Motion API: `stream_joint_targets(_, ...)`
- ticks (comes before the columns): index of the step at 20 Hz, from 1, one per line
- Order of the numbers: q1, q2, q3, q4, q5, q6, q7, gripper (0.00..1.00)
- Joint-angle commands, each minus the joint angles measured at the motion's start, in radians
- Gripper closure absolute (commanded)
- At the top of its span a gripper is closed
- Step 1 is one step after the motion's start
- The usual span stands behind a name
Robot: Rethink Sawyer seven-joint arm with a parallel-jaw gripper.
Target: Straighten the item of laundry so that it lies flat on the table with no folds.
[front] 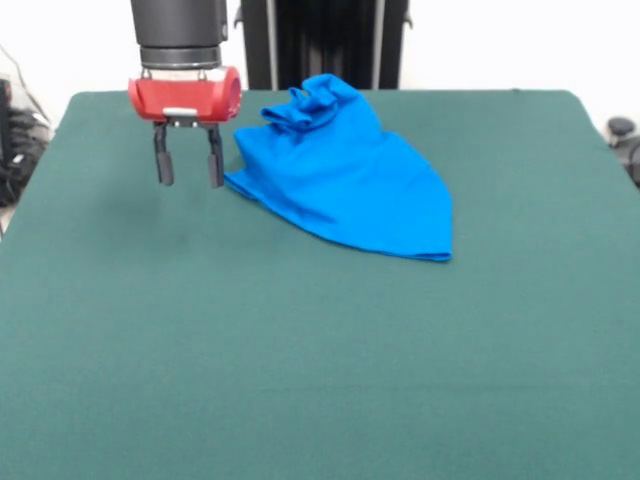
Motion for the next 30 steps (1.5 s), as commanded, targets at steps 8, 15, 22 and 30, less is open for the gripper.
stream_joint_targets(8,-0.041,-0.038,0.263,0.125,-0.042,0.238,-0.205,0.0)
stream_joint_targets(15,-0.076,-0.006,0.301,0.14,-0.118,0.238,-0.235,0.0)
stream_joint_targets(22,-0.144,0.058,0.365,0.159,-0.214,0.255,-0.315,0.0)
stream_joint_targets(30,-0.243,0.086,0.469,0.195,-0.302,0.323,-0.449,0.0)
